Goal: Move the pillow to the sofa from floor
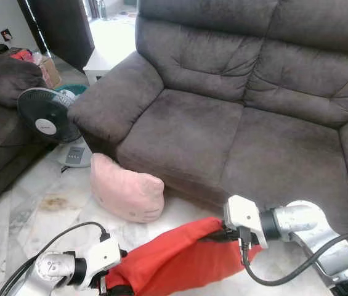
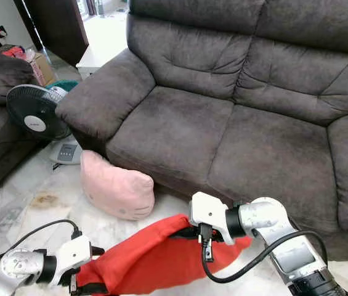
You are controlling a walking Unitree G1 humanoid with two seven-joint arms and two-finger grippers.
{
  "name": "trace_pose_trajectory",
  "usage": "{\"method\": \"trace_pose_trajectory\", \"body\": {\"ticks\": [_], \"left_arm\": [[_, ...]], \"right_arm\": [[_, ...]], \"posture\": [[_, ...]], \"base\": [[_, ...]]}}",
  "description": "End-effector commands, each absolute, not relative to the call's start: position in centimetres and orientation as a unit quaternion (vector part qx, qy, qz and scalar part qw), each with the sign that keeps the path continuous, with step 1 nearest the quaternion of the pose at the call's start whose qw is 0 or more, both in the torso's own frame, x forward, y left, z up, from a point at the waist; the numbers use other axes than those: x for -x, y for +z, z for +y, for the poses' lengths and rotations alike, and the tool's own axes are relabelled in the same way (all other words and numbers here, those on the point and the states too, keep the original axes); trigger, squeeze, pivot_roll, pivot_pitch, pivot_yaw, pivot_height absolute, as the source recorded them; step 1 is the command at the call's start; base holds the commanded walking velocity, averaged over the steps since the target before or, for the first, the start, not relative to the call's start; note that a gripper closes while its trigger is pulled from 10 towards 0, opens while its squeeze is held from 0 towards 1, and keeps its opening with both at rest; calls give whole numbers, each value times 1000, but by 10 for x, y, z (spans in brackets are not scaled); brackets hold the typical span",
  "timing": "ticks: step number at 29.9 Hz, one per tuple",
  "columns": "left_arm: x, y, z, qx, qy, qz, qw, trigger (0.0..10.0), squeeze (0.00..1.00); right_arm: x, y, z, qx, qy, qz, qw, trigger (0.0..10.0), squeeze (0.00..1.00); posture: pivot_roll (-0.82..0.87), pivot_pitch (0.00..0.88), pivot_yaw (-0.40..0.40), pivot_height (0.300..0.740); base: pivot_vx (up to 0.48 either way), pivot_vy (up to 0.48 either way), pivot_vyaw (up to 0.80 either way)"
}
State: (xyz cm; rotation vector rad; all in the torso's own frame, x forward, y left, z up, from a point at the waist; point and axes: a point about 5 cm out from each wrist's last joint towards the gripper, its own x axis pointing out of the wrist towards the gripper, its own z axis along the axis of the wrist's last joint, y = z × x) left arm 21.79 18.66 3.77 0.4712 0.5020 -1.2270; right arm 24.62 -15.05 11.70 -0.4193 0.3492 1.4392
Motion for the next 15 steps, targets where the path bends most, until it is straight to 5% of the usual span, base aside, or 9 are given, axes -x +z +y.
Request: {"method": "trace_pose_trajectory", "body": {"ticks": [1, 12, 15], "left_arm": [[-227, 51, 188, -229, -557, 211, 770, 10000, 0], [-224, 39, 189, -222, -552, 238, 767, 10000, 0], [-219, 32, 182, -222, -575, 252, 746, 10000, 0]], "right_arm": [[-247, 137, -140, 191, 667, 103, 713, 10000, 0], [-248, 138, -142, 192, 663, 100, 716, 10000, 0], [-248, 138, -141, 191, 663, 100, 717, 10000, 0]], "posture": [[177, 72, -42, 740], [169, 67, -37, 740], [169, 64, -36, 740]], "base": [[0, 0, 0], [0, 0, 0], [0, 0, 0]]}}
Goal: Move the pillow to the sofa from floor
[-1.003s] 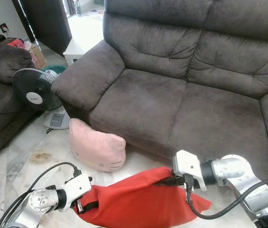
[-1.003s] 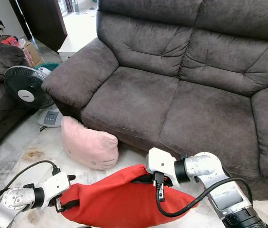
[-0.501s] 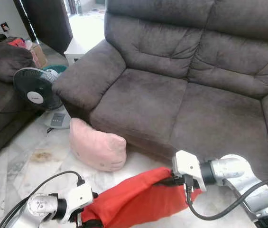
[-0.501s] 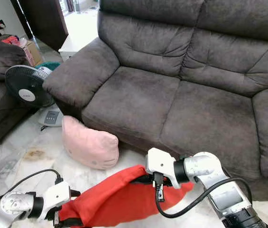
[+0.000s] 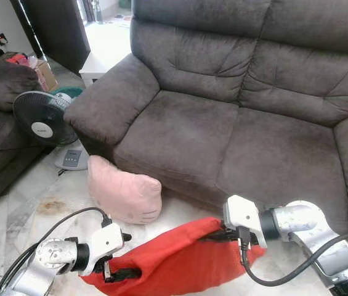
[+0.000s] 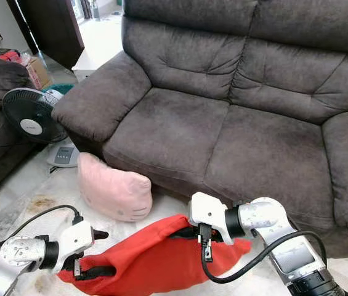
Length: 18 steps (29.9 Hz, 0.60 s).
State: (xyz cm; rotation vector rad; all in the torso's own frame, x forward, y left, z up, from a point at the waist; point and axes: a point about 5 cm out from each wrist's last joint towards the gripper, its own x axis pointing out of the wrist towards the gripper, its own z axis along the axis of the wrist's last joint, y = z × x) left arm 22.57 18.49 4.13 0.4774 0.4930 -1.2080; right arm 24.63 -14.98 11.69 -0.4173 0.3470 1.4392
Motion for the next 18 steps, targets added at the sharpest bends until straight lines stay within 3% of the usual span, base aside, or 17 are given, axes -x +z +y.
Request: {"method": "trace_pose_trajectory", "body": {"ticks": [1, 7, 15, 18], "left_arm": [[-219, 32, 182, -222, -575, 252, 746, 10000, 0], [-213, 23, 178, -223, -592, 272, 725, 10000, 0], [-213, 3, 193, -308, -550, 286, 722, 10000, 0], [-216, 1, 197, -319, -525, 279, 738, 10000, 0]], "right_arm": [[-248, 138, -141, 191, 663, 100, 717, 10000, 0], [-249, 141, -140, 191, 663, 92, 718, 10000, 0], [-248, 142, -140, 191, 663, 89, 719, 10000, 0], [-248, 143, -140, 191, 663, 88, 718, 10000, 0]], "posture": [[169, 64, -36, 740], [165, 57, -34, 740], [162, 57, -34, 740], [162, 61, -36, 740]], "base": [[0, 0, 0], [0, 0, 0], [0, 0, 0], [0, 0, 0]]}}
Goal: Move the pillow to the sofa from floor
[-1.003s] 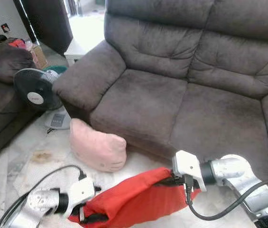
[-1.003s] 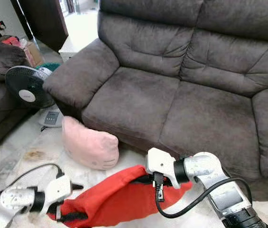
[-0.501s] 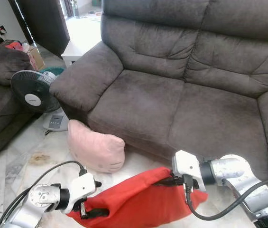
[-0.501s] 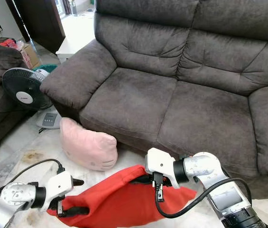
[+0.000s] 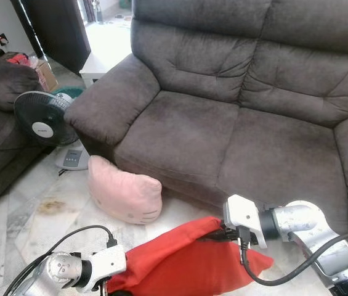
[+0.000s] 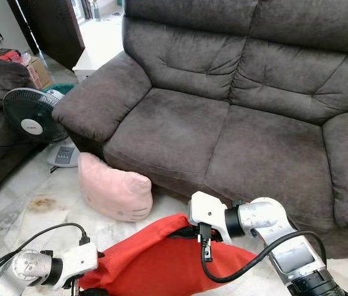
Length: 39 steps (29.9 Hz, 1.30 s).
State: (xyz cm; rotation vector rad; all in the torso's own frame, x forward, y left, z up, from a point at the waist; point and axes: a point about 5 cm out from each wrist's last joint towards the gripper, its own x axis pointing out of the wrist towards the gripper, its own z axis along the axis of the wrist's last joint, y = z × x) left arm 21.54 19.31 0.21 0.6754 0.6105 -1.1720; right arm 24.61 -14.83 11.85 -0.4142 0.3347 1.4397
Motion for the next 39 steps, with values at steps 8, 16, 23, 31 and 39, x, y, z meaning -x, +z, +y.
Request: {"method": "trace_pose_trajectory", "body": {"ticks": [8, 16, 23, 31, 39], "left_arm": [[-220, -8, 195, -312, -495, 259, 768, 10000, 0], [-217, -18, 194, -300, -484, 267, 778, 10000, 0], [-203, -29, 195, -296, -500, 292, 760, 10000, 0], [-200, -31, 201, -316, -487, 294, 760, 10000, 0], [-198, -35, 206, -320, -478, 307, 758, 0, 0]], "right_arm": [[-248, 144, -141, 192, 664, 89, 717, 10000, 0], [-247, 146, -143, 194, 663, 91, 717, 10000, 0], [-247, 147, -146, 195, 660, 94, 720, 10000, 0], [-248, 146, -144, 195, 661, 93, 719, 10000, 0], [-248, 147, -146, 196, 659, 95, 720, 10000, 0]], "posture": [[158, 67, -40, 740], [149, 72, -44, 740], [150, 74, -44, 740], [156, 77, -46, 740], [151, 77, -45, 740]], "base": [[0, 0, 0], [0, 0, 0], [0, 0, 0], [0, 0, 0], [0, 0, 0]]}}
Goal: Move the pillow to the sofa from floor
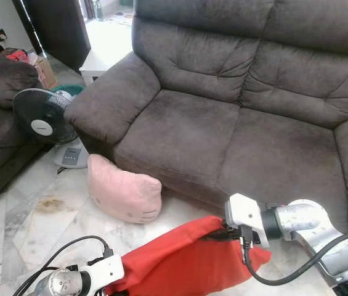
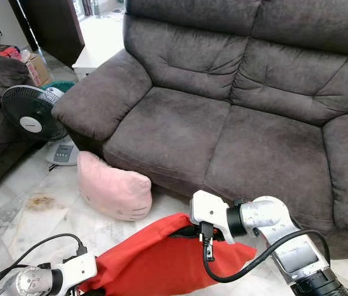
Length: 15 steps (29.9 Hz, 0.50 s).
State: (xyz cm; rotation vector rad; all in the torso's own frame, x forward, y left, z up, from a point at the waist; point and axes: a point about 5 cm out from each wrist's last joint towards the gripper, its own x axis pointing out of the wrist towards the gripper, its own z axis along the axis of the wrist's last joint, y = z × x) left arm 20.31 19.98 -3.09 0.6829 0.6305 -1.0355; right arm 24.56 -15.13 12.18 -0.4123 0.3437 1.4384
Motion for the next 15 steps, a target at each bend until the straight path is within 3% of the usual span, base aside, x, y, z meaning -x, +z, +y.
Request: {"method": "trace_pose_trajectory", "body": {"ticks": [1, 15], "left_arm": [[-198, -35, 206, -320, -478, 307, 758, 0, 0], [-191, -42, 212, -335, -479, 326, 743, 0, 0]], "right_arm": [[-247, 147, -146, 196, 659, 95, 720, 10000, 0], [-249, 146, -146, 197, 659, 97, 720, 10000, 0]], "posture": [[152, 77, -45, 740], [156, 80, -48, 740]], "base": [[0, 0, 0], [0, 0, 0]]}}
